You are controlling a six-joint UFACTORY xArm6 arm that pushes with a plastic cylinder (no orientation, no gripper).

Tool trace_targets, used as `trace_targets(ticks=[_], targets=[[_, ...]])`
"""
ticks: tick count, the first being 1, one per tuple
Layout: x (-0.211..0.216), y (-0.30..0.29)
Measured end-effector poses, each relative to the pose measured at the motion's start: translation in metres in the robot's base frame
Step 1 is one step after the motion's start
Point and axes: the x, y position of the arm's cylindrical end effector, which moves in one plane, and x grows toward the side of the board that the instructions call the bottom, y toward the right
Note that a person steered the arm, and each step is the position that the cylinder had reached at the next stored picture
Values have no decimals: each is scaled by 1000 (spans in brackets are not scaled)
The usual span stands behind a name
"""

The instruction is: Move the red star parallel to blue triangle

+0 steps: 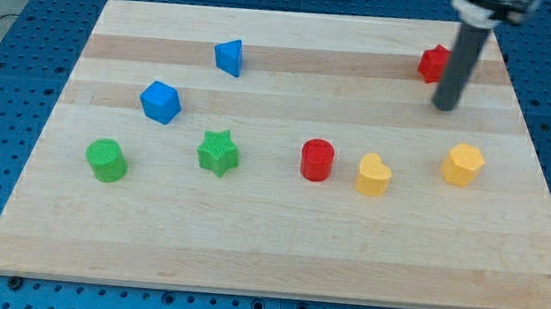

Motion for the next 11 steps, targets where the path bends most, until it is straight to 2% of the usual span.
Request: trace_targets(ticks=[1,2,3,4,5,6,7,8,10,11], targets=[[-26,51],[-49,59],[-78,11],[-95,-65],[-96,-130],[-112,-95],[-115,-32],[-93,-28],[-92,-146],[-92,-132]])
